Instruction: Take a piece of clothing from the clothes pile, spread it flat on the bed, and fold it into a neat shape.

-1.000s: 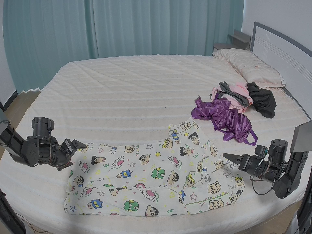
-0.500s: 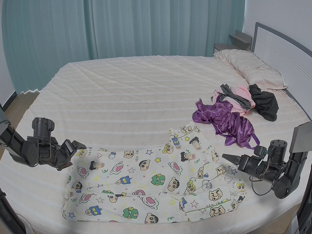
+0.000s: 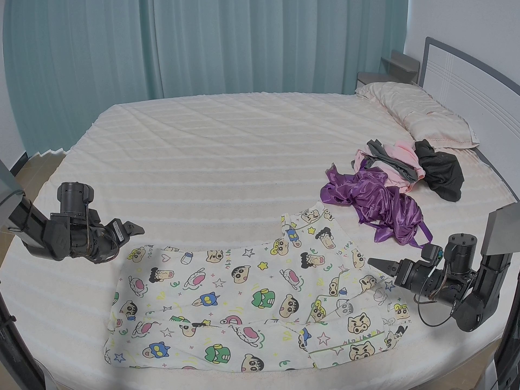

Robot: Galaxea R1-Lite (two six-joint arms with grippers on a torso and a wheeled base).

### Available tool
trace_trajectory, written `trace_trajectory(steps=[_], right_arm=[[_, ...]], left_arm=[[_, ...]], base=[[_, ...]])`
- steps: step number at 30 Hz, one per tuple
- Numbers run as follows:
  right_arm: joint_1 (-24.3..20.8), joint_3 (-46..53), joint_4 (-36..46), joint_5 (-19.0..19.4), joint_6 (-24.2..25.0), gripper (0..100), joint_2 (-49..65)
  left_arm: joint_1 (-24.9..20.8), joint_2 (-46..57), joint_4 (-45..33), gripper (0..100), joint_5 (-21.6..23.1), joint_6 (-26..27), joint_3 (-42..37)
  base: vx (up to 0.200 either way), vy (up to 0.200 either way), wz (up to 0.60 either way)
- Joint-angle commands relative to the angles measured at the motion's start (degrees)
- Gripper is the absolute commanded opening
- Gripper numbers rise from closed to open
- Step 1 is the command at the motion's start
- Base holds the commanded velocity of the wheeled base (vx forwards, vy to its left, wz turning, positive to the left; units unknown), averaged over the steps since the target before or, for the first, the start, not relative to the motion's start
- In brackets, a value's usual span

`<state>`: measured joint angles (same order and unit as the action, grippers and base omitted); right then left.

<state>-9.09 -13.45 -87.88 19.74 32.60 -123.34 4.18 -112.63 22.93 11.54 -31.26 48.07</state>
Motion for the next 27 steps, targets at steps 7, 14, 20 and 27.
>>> trace_trajectory(steps=[7, 14, 20, 27], right_arm=[[-0.6, 0.1, 0.3, 0.0, 0.0, 100, -0.1], [-0.7, 0.1, 0.3, 0.1, 0.0, 100, -0.1], [-1.0, 0.2, 0.3, 0.1, 0.0, 100, -0.1], [-1.1, 0.2, 0.3, 0.1, 0.0, 100, -0.2]], left_arm=[[1.6, -12.4, -0.1, 100, 2.8, 7.7, 9.9], [2.6, -13.8, -1.2, 100, 9.4, 7.9, 12.8], [2.9, -14.5, -1.4, 100, 9.3, 8.5, 13.5], [3.0, -15.5, -1.5, 100, 6.5, 12.2, 13.0]], base=[[0.0, 0.0, 0.0], [0.0, 0.0, 0.0], [0.0, 0.0, 0.0], [0.0, 0.0, 0.0]])
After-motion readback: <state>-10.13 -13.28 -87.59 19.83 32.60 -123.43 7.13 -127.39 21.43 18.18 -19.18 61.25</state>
